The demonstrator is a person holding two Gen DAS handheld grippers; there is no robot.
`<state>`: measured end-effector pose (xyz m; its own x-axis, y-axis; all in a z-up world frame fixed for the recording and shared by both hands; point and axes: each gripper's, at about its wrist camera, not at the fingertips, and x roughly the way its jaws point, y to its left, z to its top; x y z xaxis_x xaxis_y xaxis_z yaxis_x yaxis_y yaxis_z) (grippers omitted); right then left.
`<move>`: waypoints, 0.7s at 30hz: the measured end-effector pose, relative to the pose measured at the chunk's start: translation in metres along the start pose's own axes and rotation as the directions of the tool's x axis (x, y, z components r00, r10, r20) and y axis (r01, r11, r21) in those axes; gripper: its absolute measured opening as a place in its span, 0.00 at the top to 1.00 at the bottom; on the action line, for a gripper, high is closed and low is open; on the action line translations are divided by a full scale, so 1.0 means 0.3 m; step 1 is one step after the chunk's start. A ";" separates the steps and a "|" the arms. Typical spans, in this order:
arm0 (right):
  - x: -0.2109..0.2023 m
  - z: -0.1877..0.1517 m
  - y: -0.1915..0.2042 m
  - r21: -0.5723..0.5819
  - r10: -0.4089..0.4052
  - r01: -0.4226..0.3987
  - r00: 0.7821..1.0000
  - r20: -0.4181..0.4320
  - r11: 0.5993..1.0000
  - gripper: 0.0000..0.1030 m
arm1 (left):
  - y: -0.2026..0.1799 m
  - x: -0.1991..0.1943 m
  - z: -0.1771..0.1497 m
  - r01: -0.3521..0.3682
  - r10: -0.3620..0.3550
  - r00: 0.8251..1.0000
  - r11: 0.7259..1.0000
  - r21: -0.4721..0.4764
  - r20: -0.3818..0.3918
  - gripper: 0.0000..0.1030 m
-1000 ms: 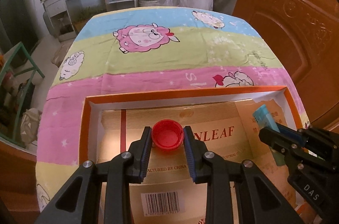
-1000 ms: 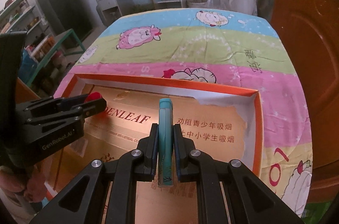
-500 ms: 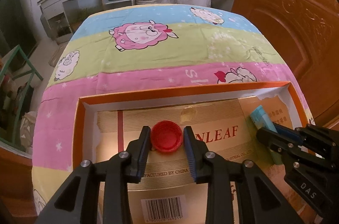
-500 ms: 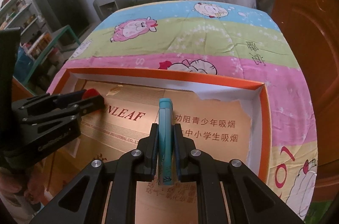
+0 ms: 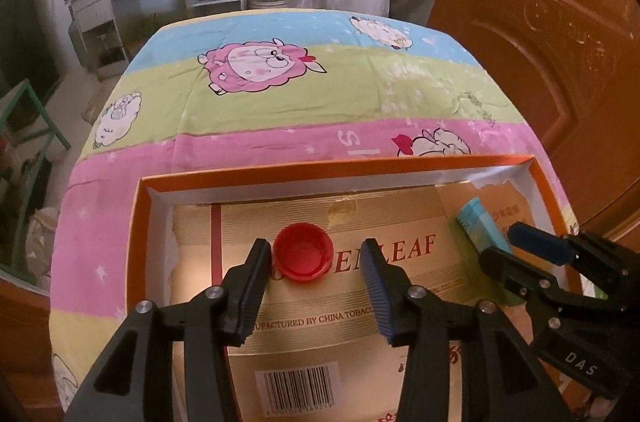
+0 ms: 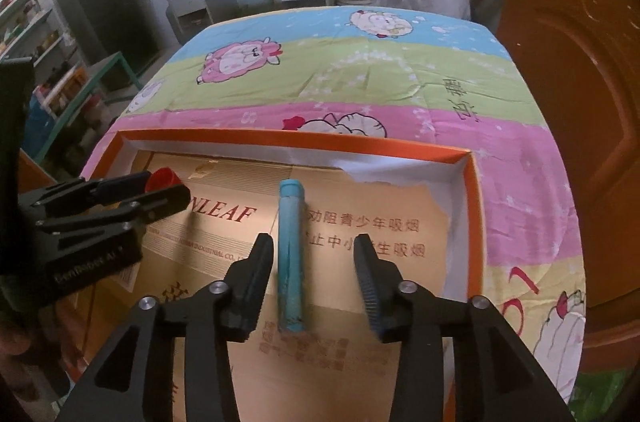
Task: Organize rigid objects
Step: 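Open the left tool over the tray while the right tool releases the teal tube inside, then move both open tools back toward the remaining items on the table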
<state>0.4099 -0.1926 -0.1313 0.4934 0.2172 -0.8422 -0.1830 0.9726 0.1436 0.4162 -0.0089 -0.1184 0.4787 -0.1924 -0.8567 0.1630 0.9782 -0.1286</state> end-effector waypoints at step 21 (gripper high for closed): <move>-0.331 -0.241 0.073 0.039 0.035 -0.042 0.986 0.165 0.998 0.48 | -0.007 -0.345 -0.143 0.159 -0.149 0.957 0.987 -0.023 0.248 0.48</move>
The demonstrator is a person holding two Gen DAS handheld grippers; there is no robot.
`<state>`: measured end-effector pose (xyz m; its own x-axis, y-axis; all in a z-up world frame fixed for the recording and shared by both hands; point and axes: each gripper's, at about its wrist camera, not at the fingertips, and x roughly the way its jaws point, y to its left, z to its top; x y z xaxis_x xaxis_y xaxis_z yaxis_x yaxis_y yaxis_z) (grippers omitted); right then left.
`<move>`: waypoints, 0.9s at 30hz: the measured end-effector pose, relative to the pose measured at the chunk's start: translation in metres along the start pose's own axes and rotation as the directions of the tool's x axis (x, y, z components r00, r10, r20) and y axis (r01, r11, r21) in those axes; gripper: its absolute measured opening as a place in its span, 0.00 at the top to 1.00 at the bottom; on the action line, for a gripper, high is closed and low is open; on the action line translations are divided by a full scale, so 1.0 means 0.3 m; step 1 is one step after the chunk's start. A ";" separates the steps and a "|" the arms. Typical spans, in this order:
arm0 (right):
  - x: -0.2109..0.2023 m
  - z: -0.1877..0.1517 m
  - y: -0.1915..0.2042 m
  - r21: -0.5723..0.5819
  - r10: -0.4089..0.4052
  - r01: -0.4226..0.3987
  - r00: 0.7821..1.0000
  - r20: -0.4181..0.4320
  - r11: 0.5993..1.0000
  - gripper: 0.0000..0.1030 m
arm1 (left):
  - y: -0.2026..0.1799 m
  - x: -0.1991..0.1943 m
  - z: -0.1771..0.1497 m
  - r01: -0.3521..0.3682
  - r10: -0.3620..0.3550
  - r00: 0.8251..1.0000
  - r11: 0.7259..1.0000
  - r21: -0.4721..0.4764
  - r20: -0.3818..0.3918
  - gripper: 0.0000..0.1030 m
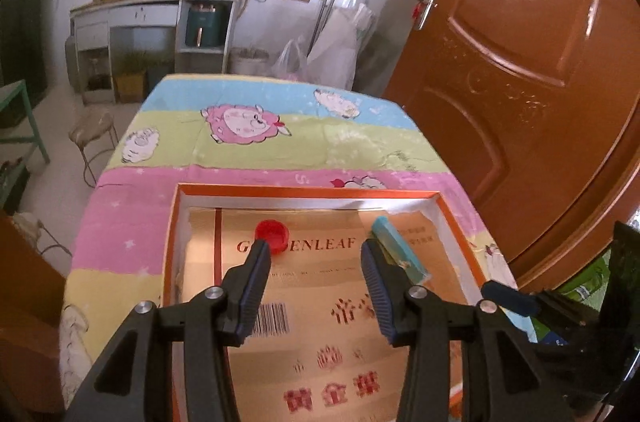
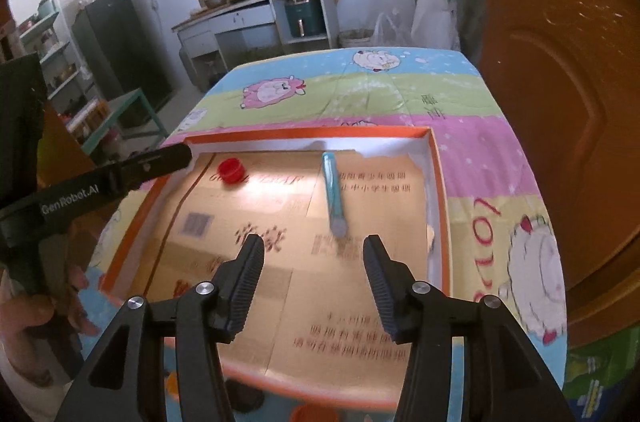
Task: Organize rigid objects
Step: 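Move both open tools back toward the remaining items on the table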
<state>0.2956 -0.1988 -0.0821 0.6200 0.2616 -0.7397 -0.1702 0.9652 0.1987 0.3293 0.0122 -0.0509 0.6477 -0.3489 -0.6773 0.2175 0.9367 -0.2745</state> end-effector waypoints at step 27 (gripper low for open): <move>-0.359 -0.410 0.125 0.019 -0.008 0.007 0.998 0.060 1.000 0.28 | -0.134 -0.444 -0.414 -0.146 0.135 0.986 0.983 0.113 0.102 0.38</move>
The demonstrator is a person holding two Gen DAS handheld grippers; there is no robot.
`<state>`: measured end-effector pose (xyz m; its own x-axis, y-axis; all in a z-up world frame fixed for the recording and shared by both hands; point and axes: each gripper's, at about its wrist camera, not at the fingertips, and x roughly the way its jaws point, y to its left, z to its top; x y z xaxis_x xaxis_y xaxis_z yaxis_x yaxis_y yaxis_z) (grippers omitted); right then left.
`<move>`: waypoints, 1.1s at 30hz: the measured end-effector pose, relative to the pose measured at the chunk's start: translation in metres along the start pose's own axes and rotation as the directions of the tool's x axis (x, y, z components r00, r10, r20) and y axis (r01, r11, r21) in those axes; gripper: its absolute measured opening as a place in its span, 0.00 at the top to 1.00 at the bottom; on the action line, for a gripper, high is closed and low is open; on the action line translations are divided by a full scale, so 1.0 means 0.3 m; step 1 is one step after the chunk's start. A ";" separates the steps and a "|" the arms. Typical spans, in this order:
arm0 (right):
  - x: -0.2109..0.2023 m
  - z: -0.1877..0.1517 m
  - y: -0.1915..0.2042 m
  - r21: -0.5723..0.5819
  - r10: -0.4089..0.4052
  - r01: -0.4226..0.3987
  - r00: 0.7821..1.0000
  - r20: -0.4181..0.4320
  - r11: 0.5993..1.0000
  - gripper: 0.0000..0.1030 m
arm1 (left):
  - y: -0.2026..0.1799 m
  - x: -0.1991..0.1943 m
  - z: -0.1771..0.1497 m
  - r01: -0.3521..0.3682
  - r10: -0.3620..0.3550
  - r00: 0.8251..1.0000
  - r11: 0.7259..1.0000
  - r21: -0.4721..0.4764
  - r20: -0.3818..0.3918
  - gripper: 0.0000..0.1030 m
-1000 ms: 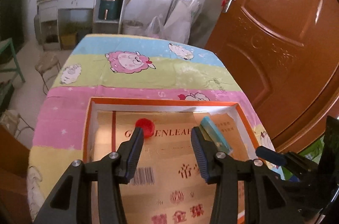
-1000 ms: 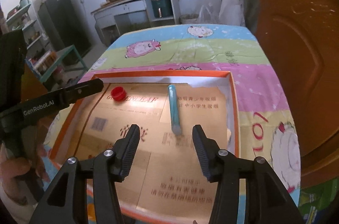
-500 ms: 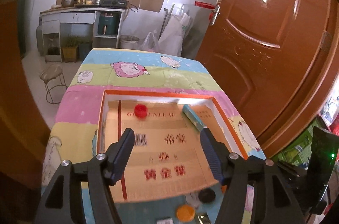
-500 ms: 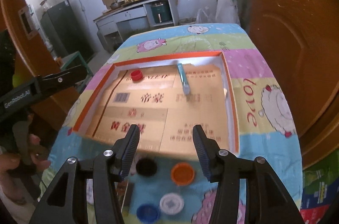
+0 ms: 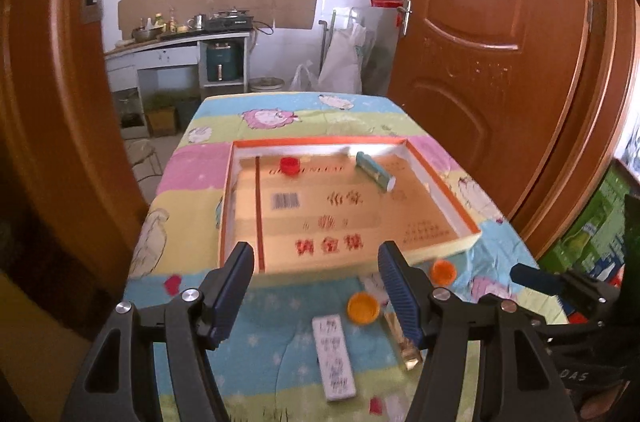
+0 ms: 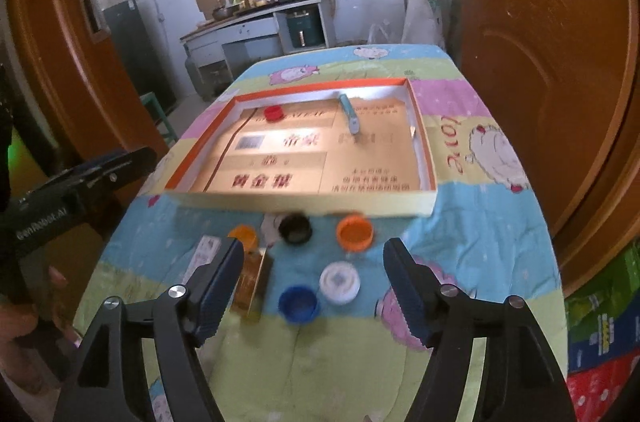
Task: Organize rigid objects
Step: 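Move both open tools back toward the remaining items on the table, then grasp the white Hello Kitty box with the left tool while the right tool grasps the clear glitter bottle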
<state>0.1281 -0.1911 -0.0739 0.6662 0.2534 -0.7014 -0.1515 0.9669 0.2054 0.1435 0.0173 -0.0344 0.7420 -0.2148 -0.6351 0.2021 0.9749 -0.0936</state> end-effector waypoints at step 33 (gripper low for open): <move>0.033 -0.263 0.245 -0.087 -0.046 0.035 0.989 -0.138 0.996 0.80 | 0.000 0.033 -0.188 -0.043 0.041 0.994 0.999 -0.009 -0.106 0.38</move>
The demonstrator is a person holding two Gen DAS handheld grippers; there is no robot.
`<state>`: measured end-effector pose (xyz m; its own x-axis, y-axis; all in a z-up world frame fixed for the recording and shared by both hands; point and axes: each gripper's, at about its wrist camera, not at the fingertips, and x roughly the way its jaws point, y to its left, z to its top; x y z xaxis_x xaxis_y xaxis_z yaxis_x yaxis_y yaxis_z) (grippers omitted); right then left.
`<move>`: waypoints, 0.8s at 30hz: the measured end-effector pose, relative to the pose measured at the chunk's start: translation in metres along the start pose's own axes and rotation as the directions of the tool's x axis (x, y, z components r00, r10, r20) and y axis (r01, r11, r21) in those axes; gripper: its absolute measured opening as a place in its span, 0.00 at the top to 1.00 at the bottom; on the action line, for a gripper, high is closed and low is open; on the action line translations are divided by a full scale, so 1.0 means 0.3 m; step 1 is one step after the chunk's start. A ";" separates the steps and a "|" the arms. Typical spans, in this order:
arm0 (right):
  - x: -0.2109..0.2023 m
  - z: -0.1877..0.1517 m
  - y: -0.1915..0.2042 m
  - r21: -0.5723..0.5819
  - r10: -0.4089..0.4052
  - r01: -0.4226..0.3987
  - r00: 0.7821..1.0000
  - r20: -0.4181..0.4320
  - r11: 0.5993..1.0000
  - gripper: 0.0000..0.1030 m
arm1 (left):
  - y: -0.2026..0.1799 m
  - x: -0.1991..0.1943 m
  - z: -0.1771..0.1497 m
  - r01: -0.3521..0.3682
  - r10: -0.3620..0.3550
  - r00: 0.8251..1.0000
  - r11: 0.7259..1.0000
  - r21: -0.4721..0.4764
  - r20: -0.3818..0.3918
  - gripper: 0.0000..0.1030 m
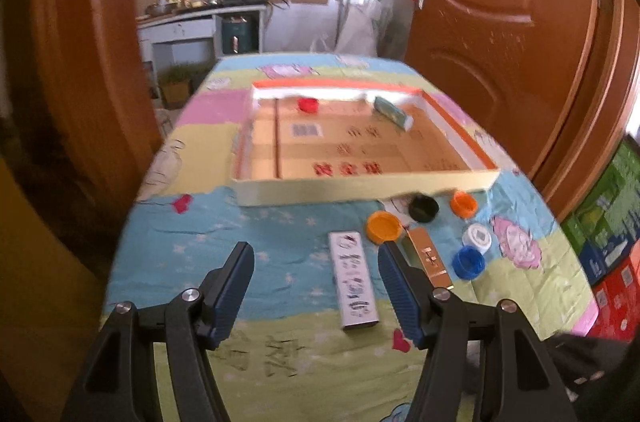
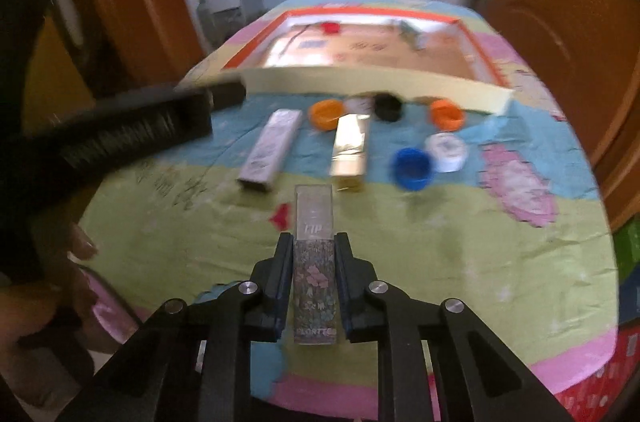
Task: Organize rigid objects
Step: 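Grasp the white Hello Kitty box with the left tool while the right tool grasps the clear glitter bottle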
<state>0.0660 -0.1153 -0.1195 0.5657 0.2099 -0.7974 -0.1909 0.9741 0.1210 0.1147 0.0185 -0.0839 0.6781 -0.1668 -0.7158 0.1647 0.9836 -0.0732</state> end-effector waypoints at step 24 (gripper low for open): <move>-0.080 0.002 -0.151 0.095 -0.025 0.018 0.997 0.075 0.995 0.80 | -0.060 0.114 -0.034 0.007 -0.009 0.996 1.000 -0.017 -0.088 0.74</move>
<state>0.0615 -0.1645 -0.1054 0.6293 0.1909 -0.7534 -0.1037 0.9813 0.1621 0.1275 -0.0043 -0.1140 0.6112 -0.1688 -0.7732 0.1578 0.9834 -0.0899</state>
